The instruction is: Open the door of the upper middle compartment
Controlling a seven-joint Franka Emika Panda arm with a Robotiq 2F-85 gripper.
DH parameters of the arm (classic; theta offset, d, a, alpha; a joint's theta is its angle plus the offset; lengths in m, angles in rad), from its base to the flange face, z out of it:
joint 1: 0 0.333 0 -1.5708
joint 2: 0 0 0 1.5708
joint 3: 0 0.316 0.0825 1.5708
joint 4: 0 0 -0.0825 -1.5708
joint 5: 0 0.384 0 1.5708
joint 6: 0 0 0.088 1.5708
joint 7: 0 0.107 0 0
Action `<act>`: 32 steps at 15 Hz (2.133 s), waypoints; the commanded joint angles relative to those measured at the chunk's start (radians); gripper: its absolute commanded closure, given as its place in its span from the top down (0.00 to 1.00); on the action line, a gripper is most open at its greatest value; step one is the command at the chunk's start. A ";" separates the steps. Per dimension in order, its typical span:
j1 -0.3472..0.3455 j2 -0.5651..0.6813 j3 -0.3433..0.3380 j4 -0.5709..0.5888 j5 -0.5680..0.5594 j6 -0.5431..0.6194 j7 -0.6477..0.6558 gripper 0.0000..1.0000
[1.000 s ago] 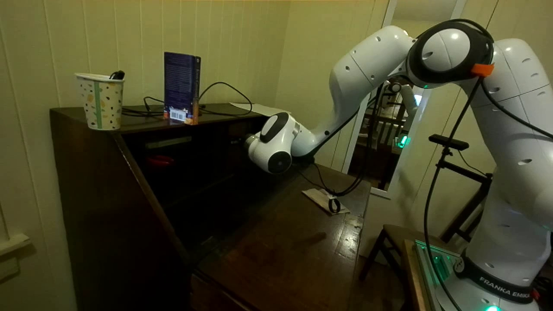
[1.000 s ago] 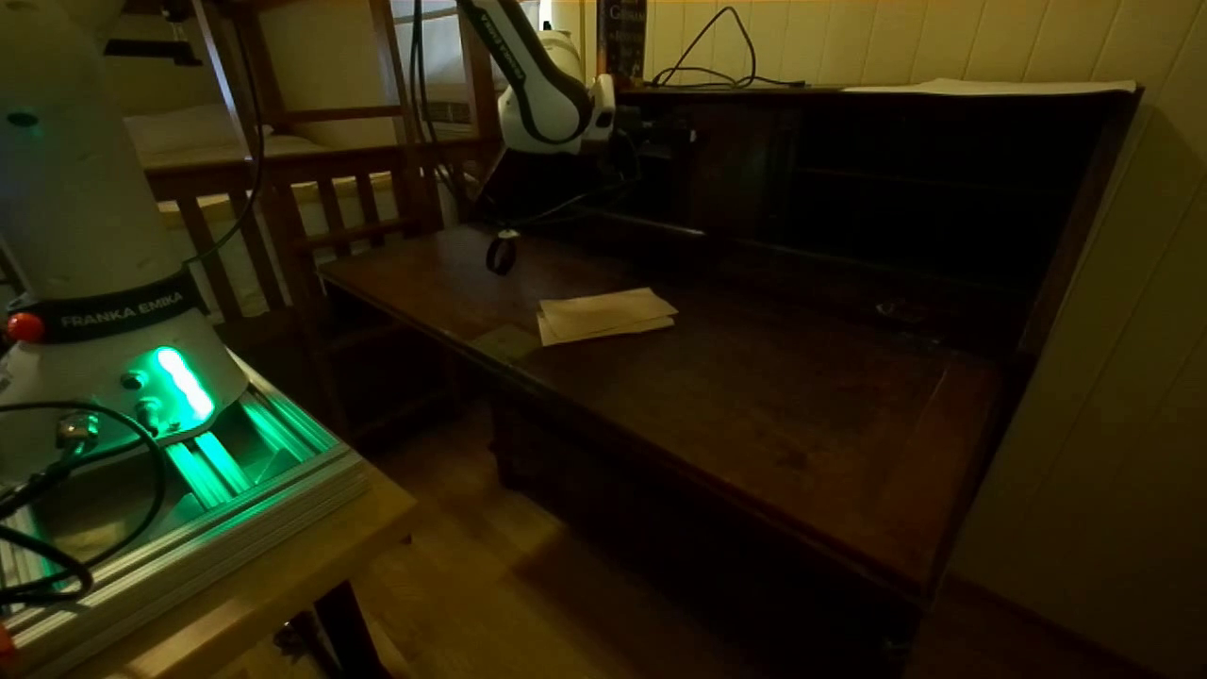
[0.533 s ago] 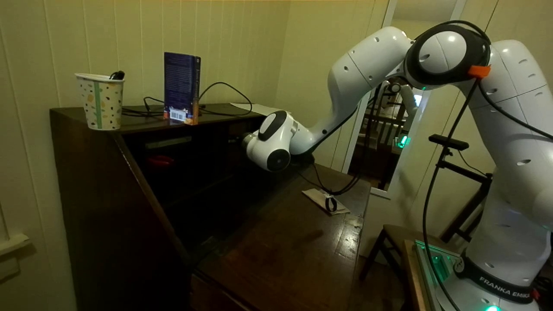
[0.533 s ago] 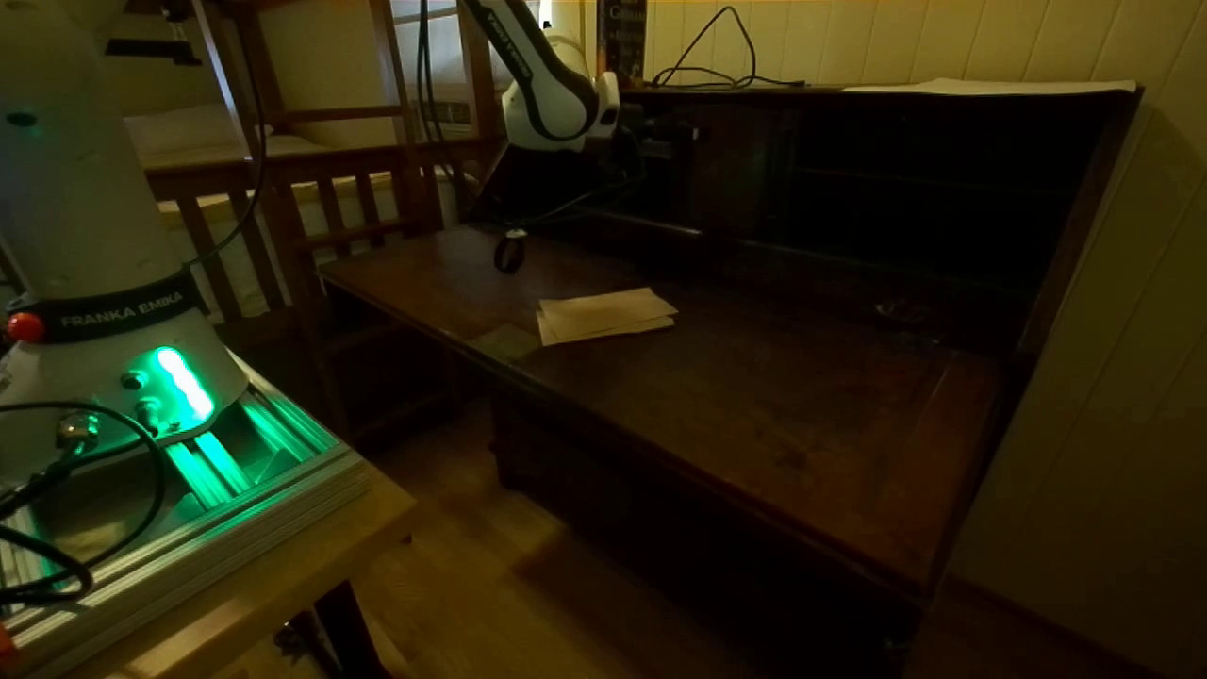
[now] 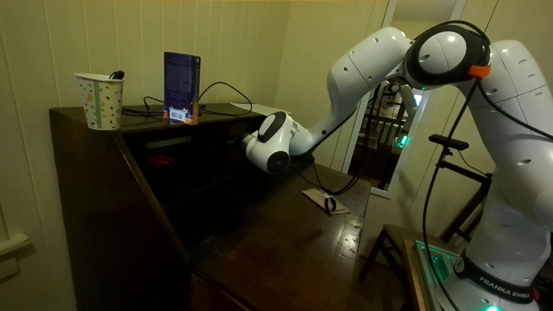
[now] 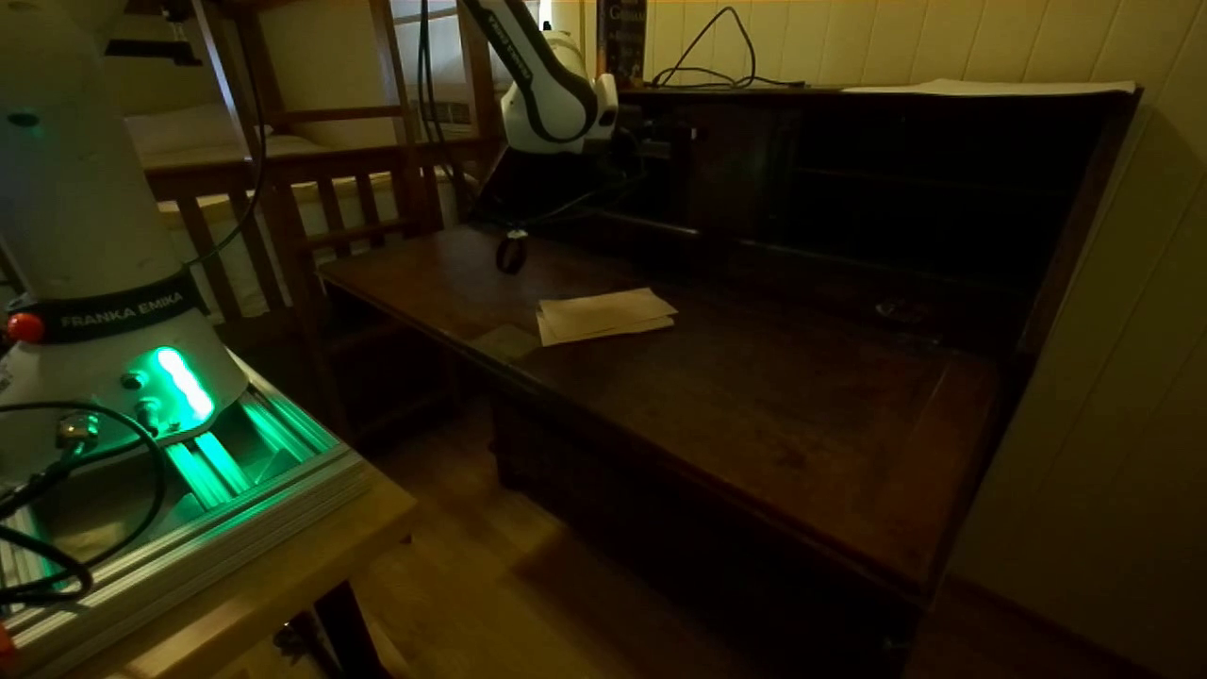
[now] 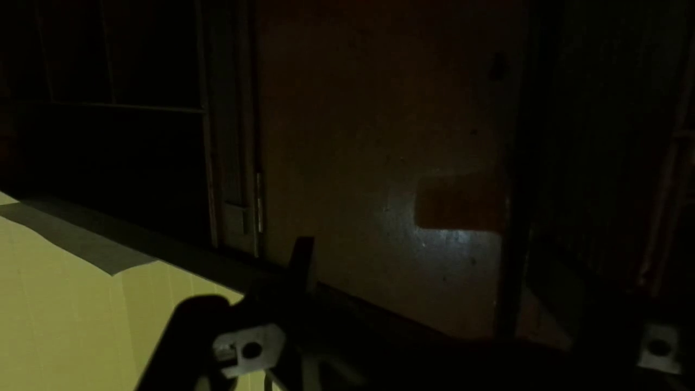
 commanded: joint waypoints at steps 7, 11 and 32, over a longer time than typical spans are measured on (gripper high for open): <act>-0.054 0.028 -0.006 0.014 0.000 0.077 0.054 1.00; -0.066 0.005 -0.008 -0.083 0.043 0.065 0.115 1.00; -0.940 -0.131 0.919 -0.644 0.116 -0.421 0.126 1.00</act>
